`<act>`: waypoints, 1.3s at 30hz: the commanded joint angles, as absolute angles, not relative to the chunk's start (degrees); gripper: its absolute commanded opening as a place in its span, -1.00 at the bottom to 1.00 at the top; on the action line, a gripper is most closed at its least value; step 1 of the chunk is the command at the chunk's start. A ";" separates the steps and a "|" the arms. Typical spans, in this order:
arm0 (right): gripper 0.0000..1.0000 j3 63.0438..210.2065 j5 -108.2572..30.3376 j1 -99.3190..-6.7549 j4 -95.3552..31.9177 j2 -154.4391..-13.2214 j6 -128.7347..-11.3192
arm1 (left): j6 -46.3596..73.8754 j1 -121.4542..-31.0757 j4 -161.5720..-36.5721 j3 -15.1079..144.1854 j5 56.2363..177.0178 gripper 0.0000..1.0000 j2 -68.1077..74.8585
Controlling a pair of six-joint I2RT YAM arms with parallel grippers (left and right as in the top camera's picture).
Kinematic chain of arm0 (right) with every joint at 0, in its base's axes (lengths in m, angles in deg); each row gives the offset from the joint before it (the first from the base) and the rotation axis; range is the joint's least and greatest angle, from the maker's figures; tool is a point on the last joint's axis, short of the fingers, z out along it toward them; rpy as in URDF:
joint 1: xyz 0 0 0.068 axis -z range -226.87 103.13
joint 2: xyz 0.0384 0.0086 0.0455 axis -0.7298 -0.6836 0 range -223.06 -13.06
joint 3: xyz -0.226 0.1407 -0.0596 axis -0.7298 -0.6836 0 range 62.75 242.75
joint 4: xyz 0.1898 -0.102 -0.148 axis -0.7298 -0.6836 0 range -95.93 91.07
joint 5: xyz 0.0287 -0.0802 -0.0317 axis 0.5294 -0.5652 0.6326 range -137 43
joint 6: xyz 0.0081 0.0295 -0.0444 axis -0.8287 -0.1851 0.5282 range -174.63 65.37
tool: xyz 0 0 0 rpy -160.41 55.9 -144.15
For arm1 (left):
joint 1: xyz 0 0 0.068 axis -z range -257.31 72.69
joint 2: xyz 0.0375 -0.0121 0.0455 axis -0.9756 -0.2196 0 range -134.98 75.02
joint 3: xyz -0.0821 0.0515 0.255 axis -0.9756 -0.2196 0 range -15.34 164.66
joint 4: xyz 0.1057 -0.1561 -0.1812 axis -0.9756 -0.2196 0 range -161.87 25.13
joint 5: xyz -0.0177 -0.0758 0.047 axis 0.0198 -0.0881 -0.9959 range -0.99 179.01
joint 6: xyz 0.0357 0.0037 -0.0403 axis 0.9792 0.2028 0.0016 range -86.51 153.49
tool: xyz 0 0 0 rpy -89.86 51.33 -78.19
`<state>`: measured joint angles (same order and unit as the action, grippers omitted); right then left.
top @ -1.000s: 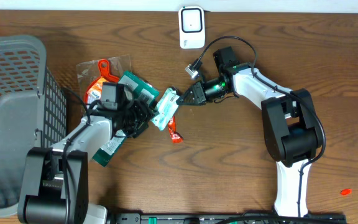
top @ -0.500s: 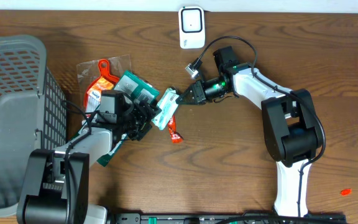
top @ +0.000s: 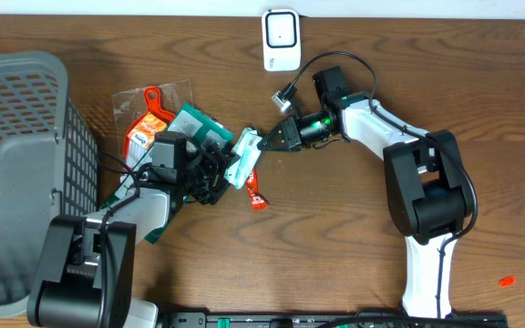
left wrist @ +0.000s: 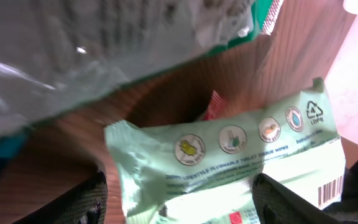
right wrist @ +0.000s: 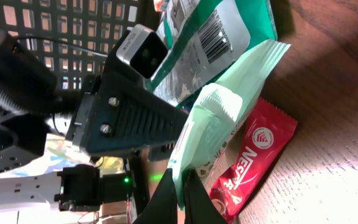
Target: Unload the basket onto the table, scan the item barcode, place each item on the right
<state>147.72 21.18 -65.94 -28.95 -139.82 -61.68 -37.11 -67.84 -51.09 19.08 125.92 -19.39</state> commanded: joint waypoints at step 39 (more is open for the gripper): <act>-0.97 148.31 31.82 -64.57 -26.05 -140.25 -64.30 | -32.79 -66.27 -41.58 18.62 119.80 0.36 -20.15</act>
